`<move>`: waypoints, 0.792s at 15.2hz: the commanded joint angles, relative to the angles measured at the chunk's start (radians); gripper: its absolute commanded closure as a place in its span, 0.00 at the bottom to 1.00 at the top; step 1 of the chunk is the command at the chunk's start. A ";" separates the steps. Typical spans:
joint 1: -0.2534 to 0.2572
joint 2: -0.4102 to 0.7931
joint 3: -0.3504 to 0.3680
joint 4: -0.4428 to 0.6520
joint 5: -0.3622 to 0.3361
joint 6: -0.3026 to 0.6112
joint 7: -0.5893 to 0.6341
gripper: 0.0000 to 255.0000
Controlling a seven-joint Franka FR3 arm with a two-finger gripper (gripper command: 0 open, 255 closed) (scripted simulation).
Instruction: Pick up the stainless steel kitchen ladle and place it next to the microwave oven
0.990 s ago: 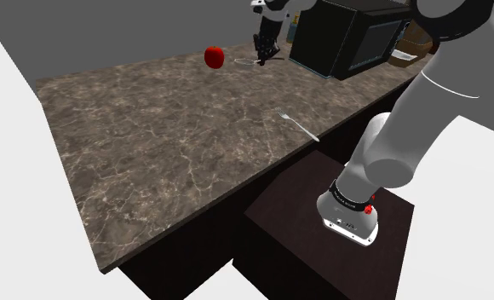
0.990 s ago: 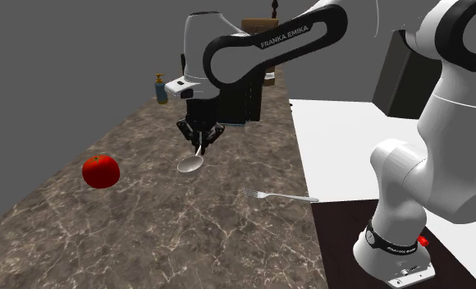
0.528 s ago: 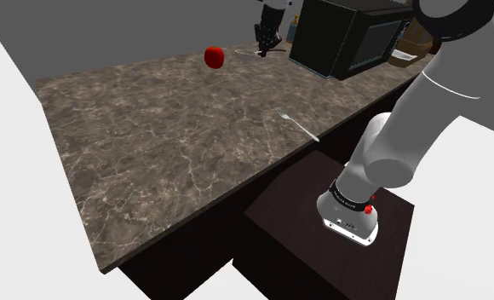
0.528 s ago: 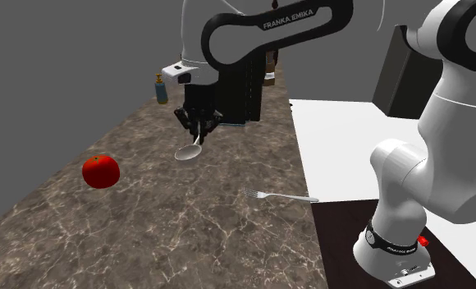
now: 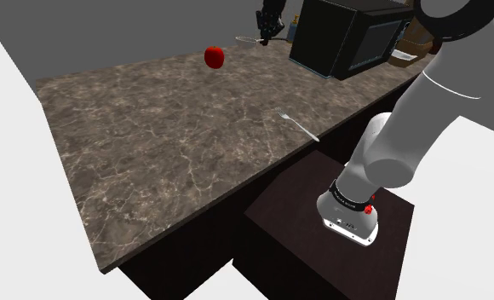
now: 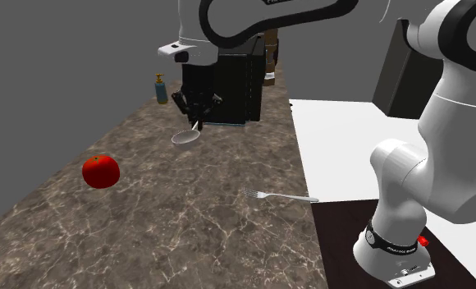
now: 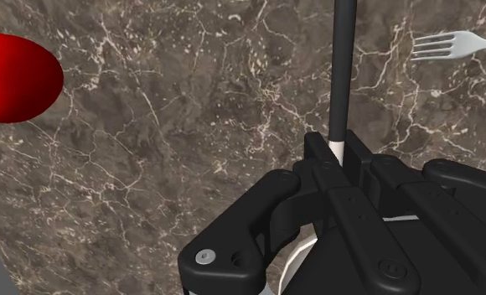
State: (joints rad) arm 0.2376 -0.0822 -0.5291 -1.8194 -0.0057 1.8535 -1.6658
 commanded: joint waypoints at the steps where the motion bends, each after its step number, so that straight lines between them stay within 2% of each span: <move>1: -0.001 0.000 -0.001 0.027 0.000 -0.027 -0.001 1.00; 12: -0.002 0.030 -0.005 0.206 0.016 -0.181 -0.009 1.00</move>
State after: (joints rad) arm 0.2356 -0.0566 -0.5342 -1.6305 0.0079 1.6864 -1.6748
